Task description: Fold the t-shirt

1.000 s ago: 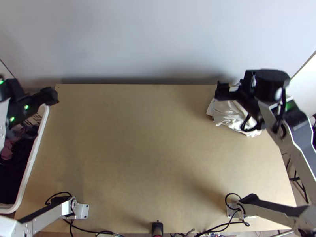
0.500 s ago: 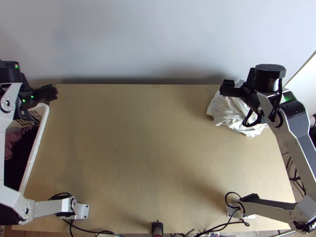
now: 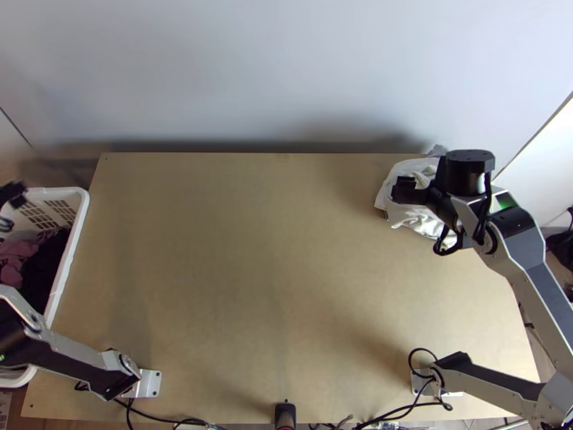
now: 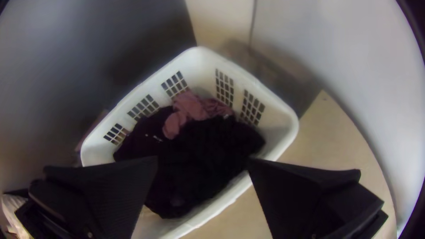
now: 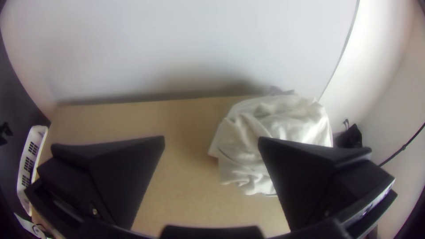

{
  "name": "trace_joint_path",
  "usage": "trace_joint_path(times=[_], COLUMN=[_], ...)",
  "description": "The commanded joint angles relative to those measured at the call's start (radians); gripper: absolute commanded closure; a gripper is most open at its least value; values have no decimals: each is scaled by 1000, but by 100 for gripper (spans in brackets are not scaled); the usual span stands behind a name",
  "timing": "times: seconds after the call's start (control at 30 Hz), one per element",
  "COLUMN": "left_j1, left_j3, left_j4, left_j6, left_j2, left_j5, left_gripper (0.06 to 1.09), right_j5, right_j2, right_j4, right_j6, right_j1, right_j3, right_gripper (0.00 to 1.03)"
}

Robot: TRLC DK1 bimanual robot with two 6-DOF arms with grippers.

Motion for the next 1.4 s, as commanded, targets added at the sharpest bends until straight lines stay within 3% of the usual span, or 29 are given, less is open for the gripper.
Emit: trace_joint_path(times=[0.0,0.3,0.63,1.07,1.37], left_j1=[190,285,370,419,407], left_j3=[-137,-208,-191,-148,-116], left_j4=[234,362,481,564,575], left_j6=[90,120,139,156,128], left_j2=[153,308,465,630,701], left_j5=[-2,-19,-19,-17,7], left_gripper=[11,11,11,11,11], right_j5=[0,3,12,32,31], right_j2=[-2,101,218,268,267], right_j4=[30,30,4,-21,-48], right_j6=[-4,-24,-69,-112,-113], right_j1=[9,19,131,260,277], right_j3=[-24,95,263,302,310], right_gripper=[5,5,5,5,5])
